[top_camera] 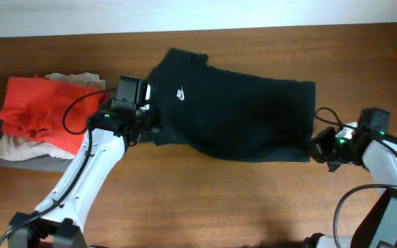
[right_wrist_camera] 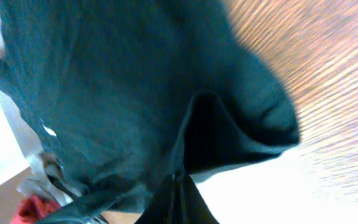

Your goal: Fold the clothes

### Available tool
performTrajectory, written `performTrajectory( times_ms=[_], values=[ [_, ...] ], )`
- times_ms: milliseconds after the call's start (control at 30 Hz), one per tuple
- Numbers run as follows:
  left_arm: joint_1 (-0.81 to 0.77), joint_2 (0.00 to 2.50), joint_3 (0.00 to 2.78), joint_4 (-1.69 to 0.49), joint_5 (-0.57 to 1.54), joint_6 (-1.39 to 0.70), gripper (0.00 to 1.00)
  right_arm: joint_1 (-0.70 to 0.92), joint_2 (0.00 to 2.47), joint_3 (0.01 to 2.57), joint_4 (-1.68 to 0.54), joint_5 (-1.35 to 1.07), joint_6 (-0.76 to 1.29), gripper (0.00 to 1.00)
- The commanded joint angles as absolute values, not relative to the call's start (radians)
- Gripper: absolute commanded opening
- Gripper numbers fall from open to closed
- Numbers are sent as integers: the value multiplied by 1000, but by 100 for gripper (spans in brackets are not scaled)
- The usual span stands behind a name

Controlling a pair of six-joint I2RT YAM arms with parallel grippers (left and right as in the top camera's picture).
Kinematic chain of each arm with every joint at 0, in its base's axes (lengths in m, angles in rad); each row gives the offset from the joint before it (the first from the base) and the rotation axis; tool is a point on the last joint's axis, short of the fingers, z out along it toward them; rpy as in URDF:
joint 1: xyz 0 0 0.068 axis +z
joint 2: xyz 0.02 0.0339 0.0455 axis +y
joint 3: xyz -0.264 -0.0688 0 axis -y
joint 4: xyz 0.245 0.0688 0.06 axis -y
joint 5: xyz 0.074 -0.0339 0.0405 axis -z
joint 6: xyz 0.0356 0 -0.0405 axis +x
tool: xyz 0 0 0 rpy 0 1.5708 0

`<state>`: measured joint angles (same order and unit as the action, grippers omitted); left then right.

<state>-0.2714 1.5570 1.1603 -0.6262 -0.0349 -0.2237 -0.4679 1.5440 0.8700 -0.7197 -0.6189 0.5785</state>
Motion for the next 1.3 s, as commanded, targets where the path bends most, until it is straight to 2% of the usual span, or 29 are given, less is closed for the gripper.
performTrajectory(
  times_ms=[0, 433, 767, 933, 1033, 1067, 1133, 1200, 1267],
  values=[
    [-265, 1589, 1177, -617, -51, -203, 0, -522, 1551, 892, -713, -647, 589, 4],
    [-263, 1683, 1177, -540, -54, -192, 0, -537, 1569, 892, -603, -643, 612, 4],
    [-234, 1717, 1177, -430, -73, -154, 0, -537, 1697, 892, -532, -644, 612, 4],
    [-234, 1750, 1177, -379, -76, -124, 4, -537, 1741, 892, -466, -644, 610, 6],
    [-234, 1767, 1177, -351, -76, -110, 12, -537, 1740, 892, -448, -644, 599, 19],
    [-234, 1769, 1177, -346, -77, -105, 18, -537, 1740, 892, -445, -644, 599, 22],
    [-234, 1773, 1177, -331, -83, -85, 39, -537, 1740, 892, -436, -645, 586, 36],
    [-234, 1773, 1178, -317, -125, -80, 48, -537, 1740, 897, -433, -651, 566, 48],
    [-233, 1773, 1184, -316, -157, -80, 54, -537, 1739, 906, -434, -679, 520, 52]
  ],
)
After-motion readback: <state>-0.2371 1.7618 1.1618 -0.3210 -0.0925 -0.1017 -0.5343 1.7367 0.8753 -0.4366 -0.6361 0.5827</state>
